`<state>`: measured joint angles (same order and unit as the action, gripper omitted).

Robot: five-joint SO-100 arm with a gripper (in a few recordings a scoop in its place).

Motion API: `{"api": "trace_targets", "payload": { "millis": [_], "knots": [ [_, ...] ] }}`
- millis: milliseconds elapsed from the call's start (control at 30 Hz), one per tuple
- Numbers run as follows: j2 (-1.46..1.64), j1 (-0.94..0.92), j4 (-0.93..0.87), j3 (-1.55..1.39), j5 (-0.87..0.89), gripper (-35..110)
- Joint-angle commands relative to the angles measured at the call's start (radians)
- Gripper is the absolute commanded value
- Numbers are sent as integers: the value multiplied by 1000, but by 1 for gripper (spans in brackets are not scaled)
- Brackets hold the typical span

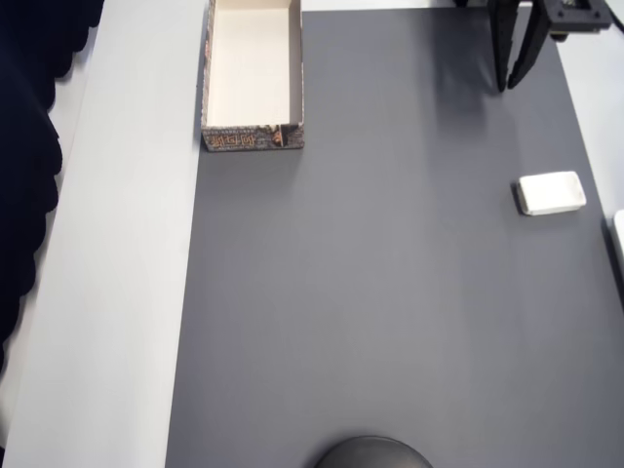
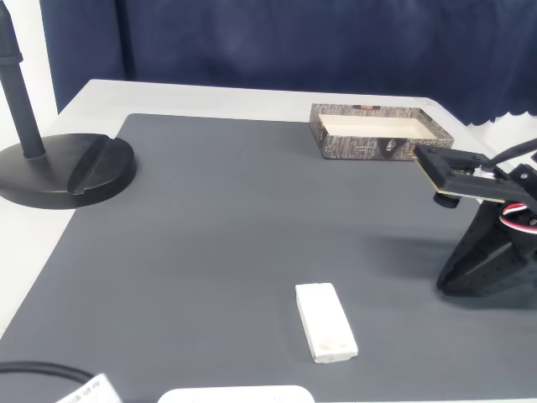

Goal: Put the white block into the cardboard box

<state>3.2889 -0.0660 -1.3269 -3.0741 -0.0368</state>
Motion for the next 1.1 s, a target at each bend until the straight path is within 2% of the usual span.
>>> {"api": "trace_targets", "payload": {
  "millis": [0,1067],
  "knots": [
    [37,2,-3,-18,-6,-2],
    [37,-5,-2,-18,-35,-2]
  ]
}}
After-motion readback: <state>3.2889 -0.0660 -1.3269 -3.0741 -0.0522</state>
